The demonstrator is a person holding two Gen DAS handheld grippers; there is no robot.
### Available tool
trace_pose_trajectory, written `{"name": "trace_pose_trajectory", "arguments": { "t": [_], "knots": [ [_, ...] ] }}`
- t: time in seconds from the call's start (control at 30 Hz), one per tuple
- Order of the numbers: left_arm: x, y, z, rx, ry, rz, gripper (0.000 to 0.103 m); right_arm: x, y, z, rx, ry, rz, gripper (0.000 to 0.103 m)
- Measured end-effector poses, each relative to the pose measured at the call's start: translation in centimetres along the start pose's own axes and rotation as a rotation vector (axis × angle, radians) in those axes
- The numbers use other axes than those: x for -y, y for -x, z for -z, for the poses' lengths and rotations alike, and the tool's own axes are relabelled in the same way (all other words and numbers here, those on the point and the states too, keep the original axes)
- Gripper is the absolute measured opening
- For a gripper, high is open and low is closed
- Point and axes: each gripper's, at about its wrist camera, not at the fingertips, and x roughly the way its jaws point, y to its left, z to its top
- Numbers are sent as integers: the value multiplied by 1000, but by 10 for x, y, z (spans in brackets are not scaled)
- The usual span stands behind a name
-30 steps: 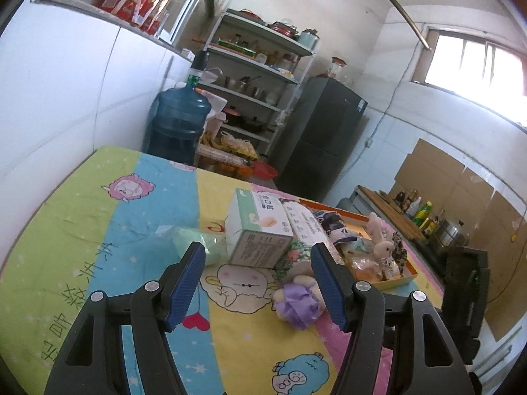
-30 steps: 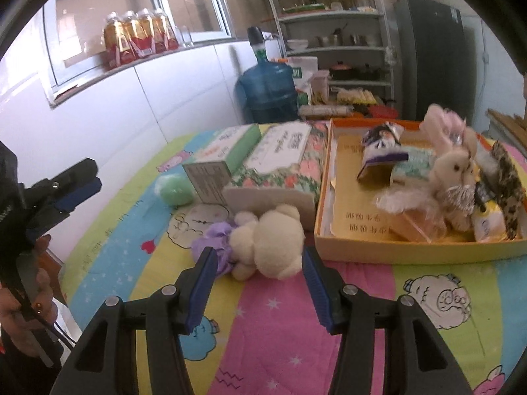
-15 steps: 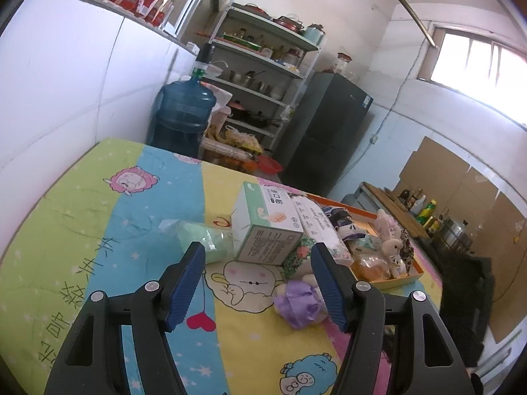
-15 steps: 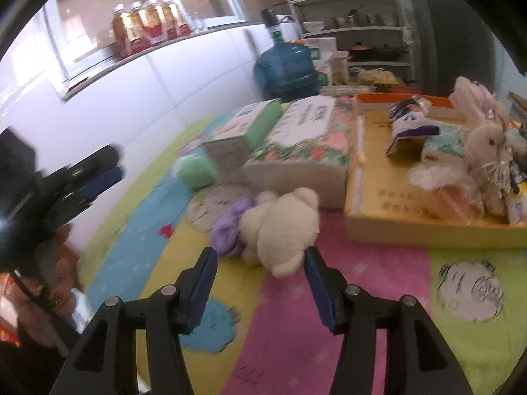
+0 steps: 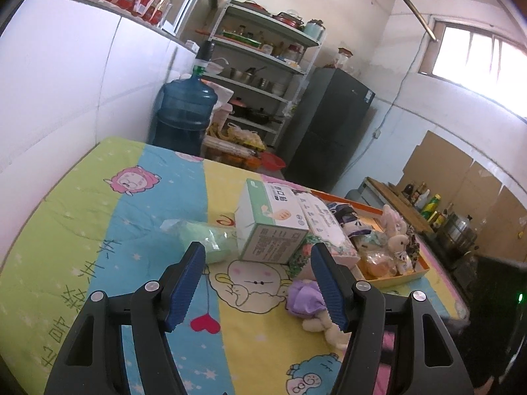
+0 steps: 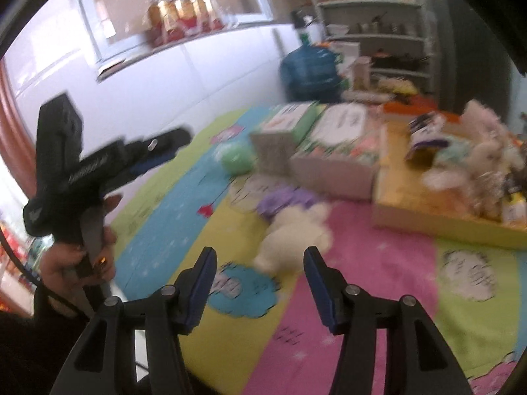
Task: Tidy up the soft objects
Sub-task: 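Grasp the cream plush bear with purple hat with the right gripper, then grasp the green mesh bag with the left gripper while the right gripper holds the bear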
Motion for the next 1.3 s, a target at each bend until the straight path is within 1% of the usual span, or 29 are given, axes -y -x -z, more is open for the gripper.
{"name": "trace_pose_trajectory", "arguments": {
  "t": [0.07,0.1,0.2,0.3,0.4,0.47,0.5,0.57,0.67,0.73,0.87,1.0,1.1,1.17,1.23,1.3],
  "knots": [
    [-1,-2,-1,-1,-11,2,68,11,-6,-8,-4,-15,44,56],
    [0,-3,-2,0,-22,3,68,15,-8,-10,-9,-20,49,56],
    [0,-5,-4,0,-69,6,68,20,-24,-19,-38,-11,42,56],
    [-3,-7,-10,-11,-105,41,68,19,-39,-24,-66,16,43,56],
    [-8,-12,-18,-43,-169,112,68,18,-52,-28,-93,36,52,56],
    [-11,-15,-21,-61,-222,138,69,17,-59,-28,-109,47,60,56],
    [-13,-18,-23,-77,-256,150,71,16,-61,-27,-118,55,62,56],
    [-16,-26,-26,-110,-313,151,73,14,-65,-25,-129,69,72,56],
    [-20,-38,-28,-162,-368,164,74,12,-73,-19,-160,70,58,55],
    [-23,-48,-27,-188,-392,157,74,8,-74,-16,-146,89,79,48],
    [-26,-66,-30,-221,-469,146,74,7,-74,-12,-125,65,89,47],
    [-32,-83,-39,-287,-566,237,74,5,-73,-10,-116,69,96,47],
    [-32,-91,-40,-317,-674,299,74,6,-73,-11,-113,62,92,47],
    [-33,-99,-38,-335,-735,317,74,7,-73,-12,-112,54,87,47],
    [-33,-107,-34,-355,-785,318,74,8,-72,-11,-110,49,82,47],
    [-33,-115,-32,-370,-802,324,74,9,-72,-12,-110,46,79,47]
  ]
}}
